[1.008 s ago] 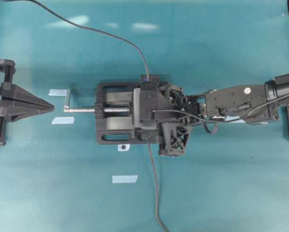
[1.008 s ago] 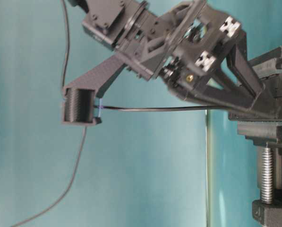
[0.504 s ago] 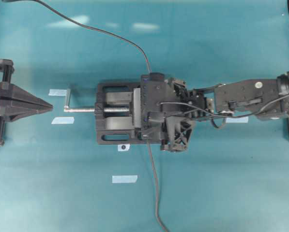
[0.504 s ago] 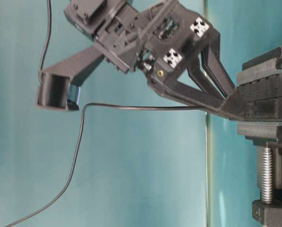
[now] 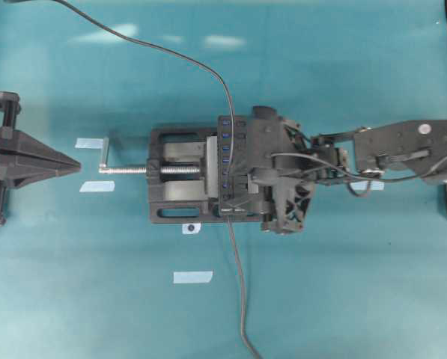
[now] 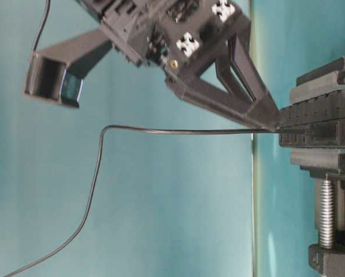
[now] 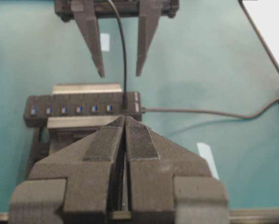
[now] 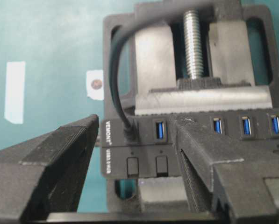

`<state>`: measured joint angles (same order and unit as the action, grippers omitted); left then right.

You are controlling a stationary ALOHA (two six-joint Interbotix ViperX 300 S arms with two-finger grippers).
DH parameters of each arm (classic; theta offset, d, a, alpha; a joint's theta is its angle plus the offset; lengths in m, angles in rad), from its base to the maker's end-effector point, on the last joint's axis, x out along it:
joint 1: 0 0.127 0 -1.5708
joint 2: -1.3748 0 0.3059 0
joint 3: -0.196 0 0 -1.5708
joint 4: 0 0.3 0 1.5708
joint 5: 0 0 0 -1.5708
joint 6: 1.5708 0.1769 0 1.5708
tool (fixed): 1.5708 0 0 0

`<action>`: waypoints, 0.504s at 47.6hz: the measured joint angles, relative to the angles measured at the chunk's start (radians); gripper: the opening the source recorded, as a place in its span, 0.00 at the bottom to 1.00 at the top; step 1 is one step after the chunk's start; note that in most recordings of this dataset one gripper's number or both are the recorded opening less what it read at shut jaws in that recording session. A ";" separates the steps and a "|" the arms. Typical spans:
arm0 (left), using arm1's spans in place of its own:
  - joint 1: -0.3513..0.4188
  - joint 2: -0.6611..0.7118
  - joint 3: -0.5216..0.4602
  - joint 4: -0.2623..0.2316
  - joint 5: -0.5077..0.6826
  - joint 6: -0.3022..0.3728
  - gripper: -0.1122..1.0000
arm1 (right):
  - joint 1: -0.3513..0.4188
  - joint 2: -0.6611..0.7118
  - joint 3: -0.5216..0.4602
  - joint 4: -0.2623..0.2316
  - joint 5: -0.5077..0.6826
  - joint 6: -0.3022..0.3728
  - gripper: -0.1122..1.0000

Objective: Insert the USB into the front port of the fixed hub.
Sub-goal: 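Open the right gripper and release the inserted plug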

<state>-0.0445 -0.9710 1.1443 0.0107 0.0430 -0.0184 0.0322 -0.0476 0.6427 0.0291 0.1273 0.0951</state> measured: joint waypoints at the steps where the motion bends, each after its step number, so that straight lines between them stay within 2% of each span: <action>1: 0.000 0.002 0.000 -0.002 0.000 0.002 0.10 | 0.000 -0.003 0.003 0.000 0.000 0.003 0.74; 24: 0.000 -0.002 0.000 -0.002 -0.002 0.003 0.10 | -0.002 -0.083 0.074 0.000 -0.014 0.011 0.74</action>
<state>-0.0445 -0.9725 1.1443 0.0092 0.0414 -0.0153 0.0307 -0.1304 0.7164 0.0291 0.1135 0.1058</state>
